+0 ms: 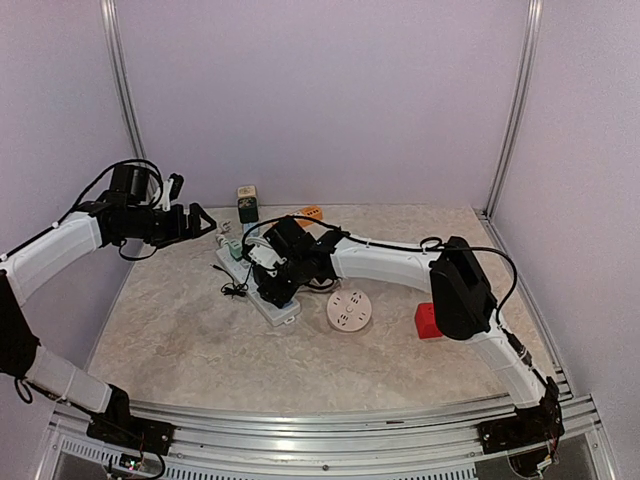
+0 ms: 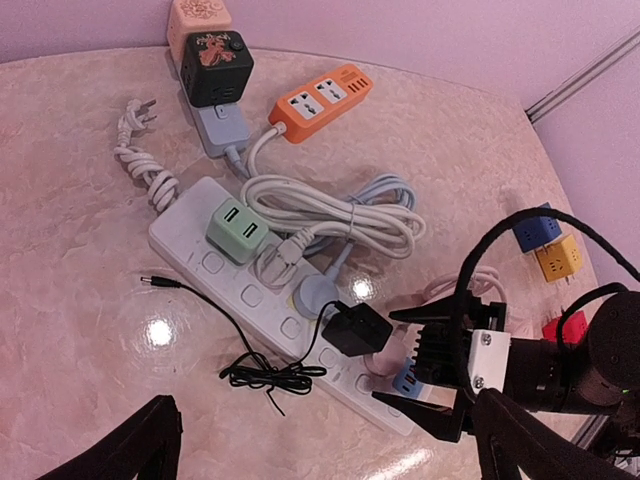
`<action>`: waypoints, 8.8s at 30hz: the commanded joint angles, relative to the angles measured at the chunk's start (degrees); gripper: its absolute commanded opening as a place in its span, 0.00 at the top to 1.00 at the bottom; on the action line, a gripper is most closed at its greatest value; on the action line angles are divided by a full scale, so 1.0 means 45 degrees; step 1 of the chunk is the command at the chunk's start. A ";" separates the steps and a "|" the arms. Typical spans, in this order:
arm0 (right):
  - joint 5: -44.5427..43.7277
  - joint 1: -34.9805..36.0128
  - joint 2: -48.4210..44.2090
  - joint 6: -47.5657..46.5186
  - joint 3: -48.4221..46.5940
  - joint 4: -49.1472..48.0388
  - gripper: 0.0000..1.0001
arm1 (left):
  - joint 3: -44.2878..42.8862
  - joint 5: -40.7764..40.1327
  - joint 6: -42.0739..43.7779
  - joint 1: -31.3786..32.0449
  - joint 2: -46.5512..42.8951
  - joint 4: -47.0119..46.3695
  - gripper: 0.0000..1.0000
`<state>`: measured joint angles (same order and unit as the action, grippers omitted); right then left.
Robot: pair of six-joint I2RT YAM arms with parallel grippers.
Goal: Pull the plug off the socket
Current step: Move the socket to the center of the board, then remove the plug from the socket, then place the plug at the center of the board.
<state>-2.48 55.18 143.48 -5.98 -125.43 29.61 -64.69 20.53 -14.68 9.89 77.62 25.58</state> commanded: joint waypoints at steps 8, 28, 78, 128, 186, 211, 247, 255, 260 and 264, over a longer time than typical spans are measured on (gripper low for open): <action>0.2140 -0.0255 0.0342 -0.1484 -0.0241 0.1257 0.52 | -0.0058 -0.0092 0.0200 -0.0010 0.0208 0.0224 0.01; 0.1792 0.0409 -0.3622 -0.0257 0.5335 0.0691 0.90 | 0.0057 0.0263 0.0058 0.0456 0.0646 0.0092 0.01; 0.1546 0.0578 -0.4411 0.1204 0.5457 -0.0118 1.00 | 0.2821 0.0994 -0.3639 0.2000 0.0053 -0.3433 0.01; 0.2887 0.0531 -0.5484 0.5201 0.6250 -0.3594 1.00 | 0.7458 0.0694 -1.0483 0.4775 0.1527 -0.9625 0.51; 0.0011 0.1072 -0.4589 0.4537 0.4806 -0.1200 1.00 | 0.7207 0.0578 -0.9845 0.4921 0.1745 -0.9310 0.93; -0.0532 0.1055 -0.6646 0.4429 0.6634 -0.2497 1.00 | 0.7118 0.0236 -0.9111 0.4706 0.1127 -0.8631 0.97; -0.3424 -0.3804 -0.7161 0.3456 0.8625 -0.2119 1.00 | 0.7783 0.1722 -0.6830 0.3129 -0.1485 -0.7350 0.98; -0.3064 -0.3849 -0.5589 0.4072 0.8006 -0.1833 0.98 | 0.7732 0.1707 -0.6512 0.3460 -0.1765 -0.7254 0.98; -0.2853 -0.3914 -0.5938 0.4141 0.8494 -0.2201 0.60 | 0.7722 0.1708 -0.6324 0.3543 -0.1913 -0.7257 0.98; -0.2823 -0.3957 -0.6297 0.4122 0.8694 -0.2261 0.31 | 0.7715 0.1745 -0.6332 0.3648 -0.1879 -0.7351 0.98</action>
<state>-16.32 37.85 117.54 11.75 -87.90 19.88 -29.67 22.57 -47.03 24.47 71.59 -2.81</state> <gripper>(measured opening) 0.578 0.320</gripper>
